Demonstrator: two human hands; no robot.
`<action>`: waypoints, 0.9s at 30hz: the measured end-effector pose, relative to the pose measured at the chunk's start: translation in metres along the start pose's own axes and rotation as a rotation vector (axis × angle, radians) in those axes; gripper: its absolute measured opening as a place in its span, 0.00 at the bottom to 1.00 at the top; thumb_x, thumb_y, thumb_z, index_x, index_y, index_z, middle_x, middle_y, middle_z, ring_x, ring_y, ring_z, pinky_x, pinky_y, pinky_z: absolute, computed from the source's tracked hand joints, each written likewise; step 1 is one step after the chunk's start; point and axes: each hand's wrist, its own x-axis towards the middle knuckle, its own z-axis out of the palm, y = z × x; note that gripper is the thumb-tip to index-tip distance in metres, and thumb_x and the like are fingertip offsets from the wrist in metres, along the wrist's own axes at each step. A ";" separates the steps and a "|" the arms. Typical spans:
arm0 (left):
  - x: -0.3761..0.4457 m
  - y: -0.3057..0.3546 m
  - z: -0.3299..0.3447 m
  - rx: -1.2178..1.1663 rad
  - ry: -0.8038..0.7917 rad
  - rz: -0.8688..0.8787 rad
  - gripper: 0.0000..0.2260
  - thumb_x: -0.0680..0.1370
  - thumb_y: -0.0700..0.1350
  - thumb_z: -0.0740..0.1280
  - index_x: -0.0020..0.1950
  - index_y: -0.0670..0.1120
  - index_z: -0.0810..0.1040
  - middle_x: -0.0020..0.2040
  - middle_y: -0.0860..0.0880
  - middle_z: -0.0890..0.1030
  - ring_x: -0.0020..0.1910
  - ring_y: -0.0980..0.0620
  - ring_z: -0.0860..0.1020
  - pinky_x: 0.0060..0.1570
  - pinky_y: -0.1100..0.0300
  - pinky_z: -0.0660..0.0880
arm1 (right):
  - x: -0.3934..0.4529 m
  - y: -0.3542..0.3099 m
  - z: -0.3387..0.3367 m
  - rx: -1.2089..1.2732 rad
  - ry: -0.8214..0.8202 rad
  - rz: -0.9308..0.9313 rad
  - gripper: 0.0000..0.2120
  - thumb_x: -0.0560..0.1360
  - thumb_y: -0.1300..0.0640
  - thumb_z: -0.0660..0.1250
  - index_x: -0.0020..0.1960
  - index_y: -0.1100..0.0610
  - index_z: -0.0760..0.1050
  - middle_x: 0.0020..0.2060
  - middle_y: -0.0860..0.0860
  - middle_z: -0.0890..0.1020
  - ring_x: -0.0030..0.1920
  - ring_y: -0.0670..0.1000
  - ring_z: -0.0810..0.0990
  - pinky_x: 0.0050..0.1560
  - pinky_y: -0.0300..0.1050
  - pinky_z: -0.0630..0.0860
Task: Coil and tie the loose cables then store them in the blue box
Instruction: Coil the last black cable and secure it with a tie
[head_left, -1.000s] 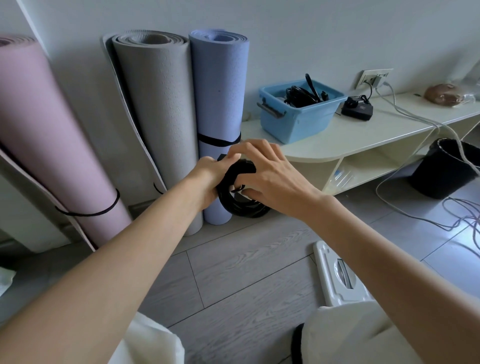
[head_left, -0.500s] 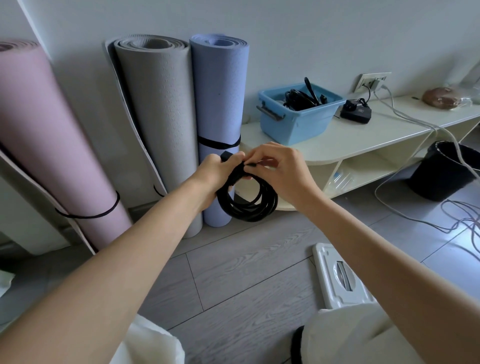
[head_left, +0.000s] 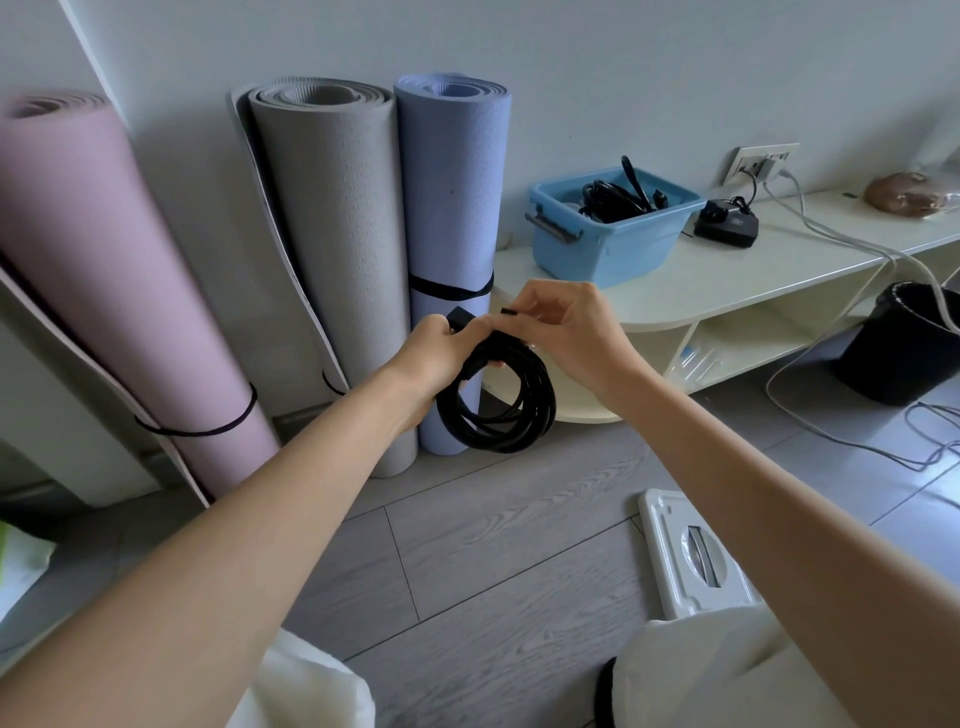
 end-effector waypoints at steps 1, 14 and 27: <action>-0.001 0.001 0.000 -0.010 -0.022 0.019 0.15 0.80 0.47 0.61 0.38 0.43 0.78 0.30 0.49 0.80 0.24 0.57 0.67 0.26 0.67 0.64 | 0.000 -0.001 -0.001 0.016 0.008 0.012 0.05 0.71 0.57 0.72 0.37 0.56 0.79 0.33 0.54 0.82 0.35 0.53 0.82 0.44 0.48 0.79; 0.002 0.005 0.006 -0.043 -0.041 0.041 0.07 0.80 0.47 0.60 0.48 0.45 0.75 0.41 0.46 0.80 0.37 0.56 0.74 0.32 0.67 0.68 | -0.003 0.009 -0.007 0.538 -0.108 0.285 0.05 0.74 0.62 0.67 0.42 0.64 0.77 0.35 0.58 0.82 0.35 0.53 0.81 0.43 0.43 0.78; 0.002 -0.001 0.012 -0.004 -0.087 0.124 0.14 0.66 0.49 0.72 0.45 0.45 0.73 0.34 0.53 0.74 0.37 0.56 0.75 0.47 0.61 0.72 | 0.002 0.010 -0.003 0.673 -0.090 0.570 0.06 0.74 0.66 0.66 0.45 0.57 0.73 0.35 0.55 0.79 0.33 0.50 0.79 0.39 0.43 0.78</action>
